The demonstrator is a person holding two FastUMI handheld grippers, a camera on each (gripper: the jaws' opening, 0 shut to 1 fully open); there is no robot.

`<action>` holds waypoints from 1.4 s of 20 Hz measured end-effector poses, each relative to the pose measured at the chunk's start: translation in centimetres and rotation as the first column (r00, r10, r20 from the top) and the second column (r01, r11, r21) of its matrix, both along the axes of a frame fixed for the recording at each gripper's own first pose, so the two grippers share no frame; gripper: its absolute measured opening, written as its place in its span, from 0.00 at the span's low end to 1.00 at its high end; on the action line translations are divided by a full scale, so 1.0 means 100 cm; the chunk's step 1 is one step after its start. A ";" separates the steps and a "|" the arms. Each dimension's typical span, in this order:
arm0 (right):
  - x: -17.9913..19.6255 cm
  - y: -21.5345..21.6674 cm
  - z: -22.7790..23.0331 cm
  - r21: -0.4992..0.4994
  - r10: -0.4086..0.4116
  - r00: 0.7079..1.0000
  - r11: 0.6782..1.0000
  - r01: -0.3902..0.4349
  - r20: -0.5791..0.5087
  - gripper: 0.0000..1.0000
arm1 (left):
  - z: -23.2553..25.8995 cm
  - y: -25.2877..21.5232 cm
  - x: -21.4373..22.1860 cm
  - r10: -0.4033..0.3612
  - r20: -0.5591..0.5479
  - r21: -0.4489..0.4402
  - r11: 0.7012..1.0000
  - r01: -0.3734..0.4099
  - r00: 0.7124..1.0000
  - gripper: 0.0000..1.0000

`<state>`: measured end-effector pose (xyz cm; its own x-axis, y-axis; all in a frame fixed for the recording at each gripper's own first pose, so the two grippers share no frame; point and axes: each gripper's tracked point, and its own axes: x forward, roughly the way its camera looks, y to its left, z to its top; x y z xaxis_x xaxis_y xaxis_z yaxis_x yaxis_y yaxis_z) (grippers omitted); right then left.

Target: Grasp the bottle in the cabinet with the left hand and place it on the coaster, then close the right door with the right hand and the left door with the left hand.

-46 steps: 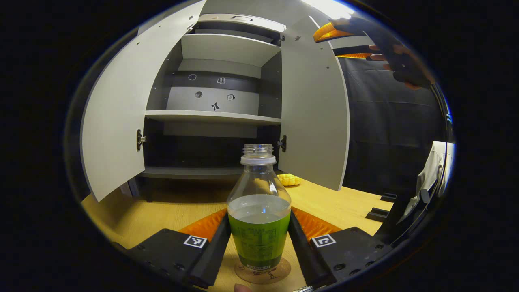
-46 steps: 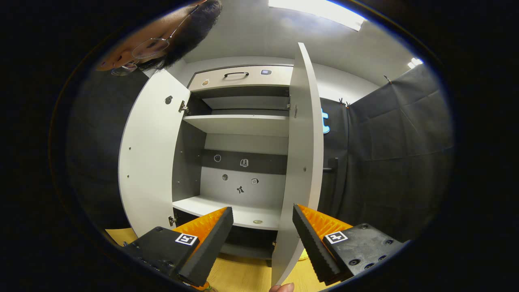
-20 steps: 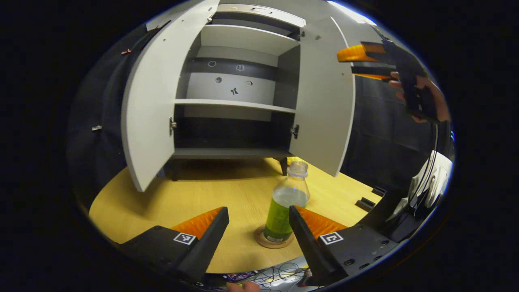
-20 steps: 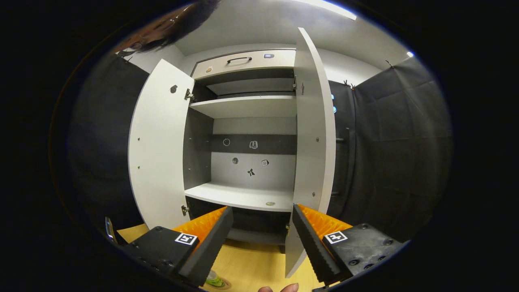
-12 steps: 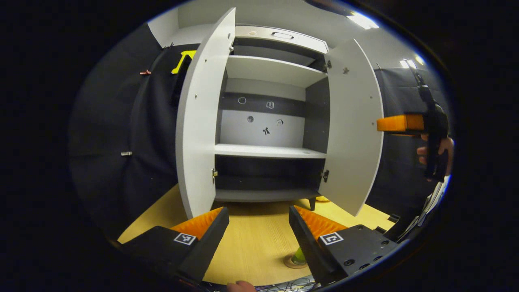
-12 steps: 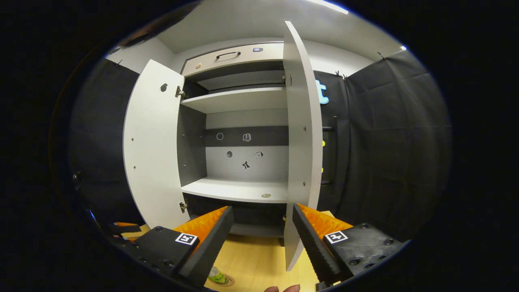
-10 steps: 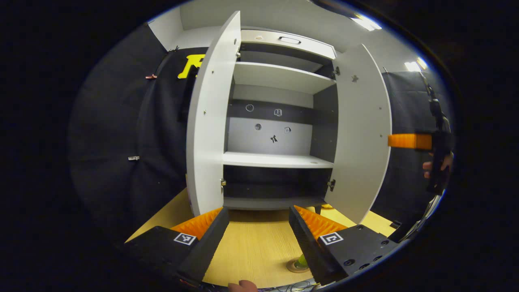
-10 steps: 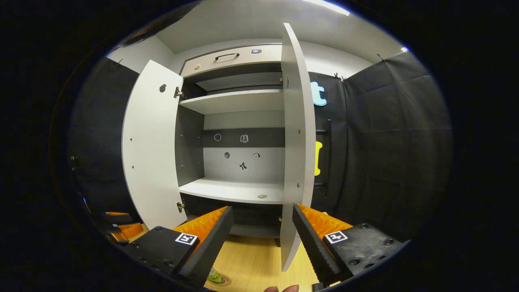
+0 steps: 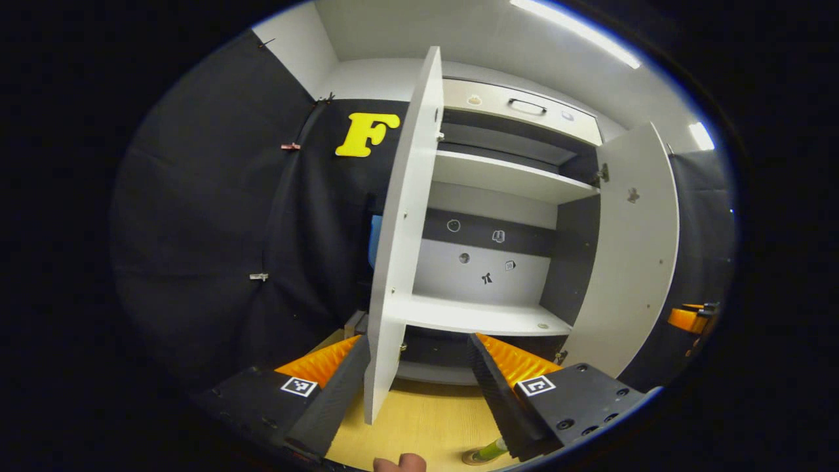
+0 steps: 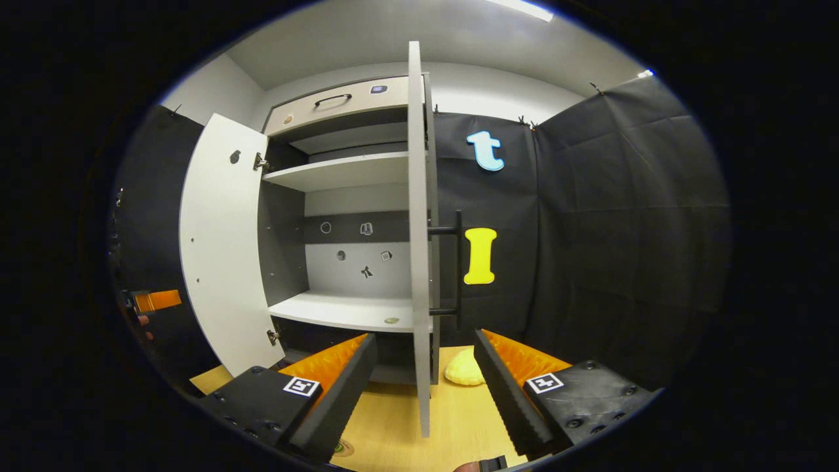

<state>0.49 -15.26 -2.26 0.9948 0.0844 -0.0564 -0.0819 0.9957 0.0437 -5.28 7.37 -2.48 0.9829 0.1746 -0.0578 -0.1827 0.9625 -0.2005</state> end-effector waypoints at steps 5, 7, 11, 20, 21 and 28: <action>0.035 -0.047 0.010 0.021 -0.071 0.997 0.997 0.071 0.009 0.99 | 0.011 0.024 -0.008 0.076 -0.022 0.070 0.995 -0.075 0.997 0.95; 0.054 -0.058 0.014 0.016 -0.087 0.996 0.996 0.087 0.019 0.98 | 0.020 0.026 -0.013 0.089 -0.029 0.109 0.990 -0.085 0.996 0.95; 0.091 -0.068 0.021 -0.005 -0.102 0.995 0.995 0.102 0.019 0.98 | 0.032 0.030 -0.017 0.116 -0.034 0.095 0.989 -0.113 0.993 0.95; 0.096 -0.039 0.029 0.015 -0.038 0.998 0.999 0.037 0.051 0.97 | 0.023 0.037 -0.030 0.161 -0.055 0.113 0.982 -0.154 0.985 0.95; 0.095 -0.029 0.027 0.023 -0.015 0.999 1.000 0.014 0.047 0.97 | 0.023 0.035 -0.028 0.155 -0.054 0.117 0.982 -0.148 0.986 0.95; 0.103 0.042 0.022 0.050 0.123 0.992 0.991 -0.124 0.026 0.98 | 0.017 0.031 -0.015 0.123 -0.057 0.098 0.988 -0.118 0.991 0.95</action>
